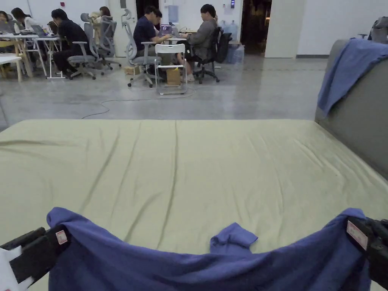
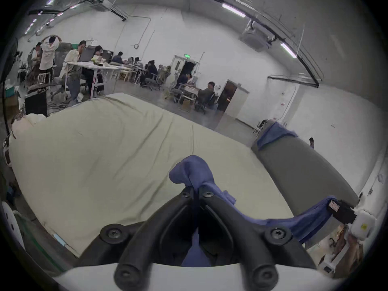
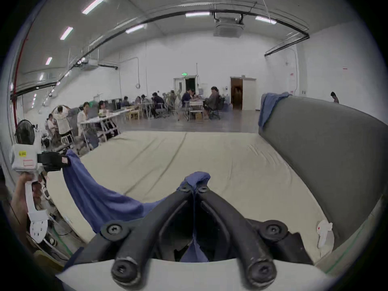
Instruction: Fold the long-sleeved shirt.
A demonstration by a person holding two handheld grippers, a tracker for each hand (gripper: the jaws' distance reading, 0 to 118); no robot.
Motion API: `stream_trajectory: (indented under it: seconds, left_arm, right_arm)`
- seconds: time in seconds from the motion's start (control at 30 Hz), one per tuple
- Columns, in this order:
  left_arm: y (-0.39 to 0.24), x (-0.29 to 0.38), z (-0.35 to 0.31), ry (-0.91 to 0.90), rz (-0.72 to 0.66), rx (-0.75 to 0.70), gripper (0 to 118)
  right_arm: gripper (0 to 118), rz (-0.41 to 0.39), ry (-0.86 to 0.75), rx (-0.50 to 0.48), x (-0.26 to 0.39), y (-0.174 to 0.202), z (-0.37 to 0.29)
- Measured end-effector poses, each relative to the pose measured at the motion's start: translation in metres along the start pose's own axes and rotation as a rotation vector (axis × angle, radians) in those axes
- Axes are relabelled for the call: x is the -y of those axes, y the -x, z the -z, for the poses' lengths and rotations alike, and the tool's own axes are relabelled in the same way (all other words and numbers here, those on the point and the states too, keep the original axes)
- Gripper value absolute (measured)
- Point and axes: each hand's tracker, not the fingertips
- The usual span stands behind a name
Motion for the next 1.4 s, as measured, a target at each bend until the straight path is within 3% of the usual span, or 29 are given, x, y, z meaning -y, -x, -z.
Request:
stream_trajectory:
  seconds: [0.1, 0.23, 0.33, 0.4, 0.53, 0.6, 0.73, 0.93, 1.03, 1.17, 1.4]
  left_arm:
    - [-0.009, -0.022, 0.016, -0.026, 0.028, -0.030, 0]
    - [-0.022, -0.067, 0.046, -0.037, 0.015, 0.017, 0]
    - [-0.041, -0.120, 0.074, -0.074, 0.113, 0.014, 0]
    - [-0.050, -0.161, 0.092, -0.093, 0.097, 0.096, 0]
    - [-0.082, -0.252, 0.122, -0.154, 0.161, 0.034, 0]
    - [-0.099, -0.292, 0.132, -0.208, 0.237, -0.020, 0]
    - [-0.120, -0.357, 0.154, -0.294, 0.265, -0.063, 0]
    - [-0.132, -0.413, 0.203, -0.298, 0.323, -0.186, 0]
    - [-0.131, -0.422, 0.223, -0.320, 0.266, -0.181, 0]
    - [-0.124, -0.405, 0.266, -0.317, 0.331, -0.223, 0]
    - [-0.047, -0.284, 0.383, -0.060, 0.357, -0.254, 0]
  right_arm:
    - [0, -0.099, -0.061, 0.037, -0.020, -0.001, 0.013]
    - [0, -0.048, -0.092, -0.045, -0.076, -0.018, 0.037]
    - [0, -0.113, -0.143, -0.015, -0.140, -0.023, 0.062]
    - [0, -0.152, -0.156, -0.013, -0.187, -0.023, 0.081]
    - [0, -0.219, -0.145, 0.068, -0.283, -0.026, 0.128]
    - [0, -0.201, -0.147, 0.070, -0.326, -0.031, 0.151]
    - [0, -0.130, -0.127, 0.085, -0.407, -0.051, 0.203]
    - [0, -0.088, -0.145, 0.160, -0.478, -0.056, 0.251]
    - [0, -0.086, -0.164, 0.167, -0.489, -0.054, 0.270]
    - [0, -0.167, -0.119, 0.193, -0.463, -0.056, 0.318]
    - [0, -0.139, 0.206, 0.163, -0.281, -0.069, 0.432]
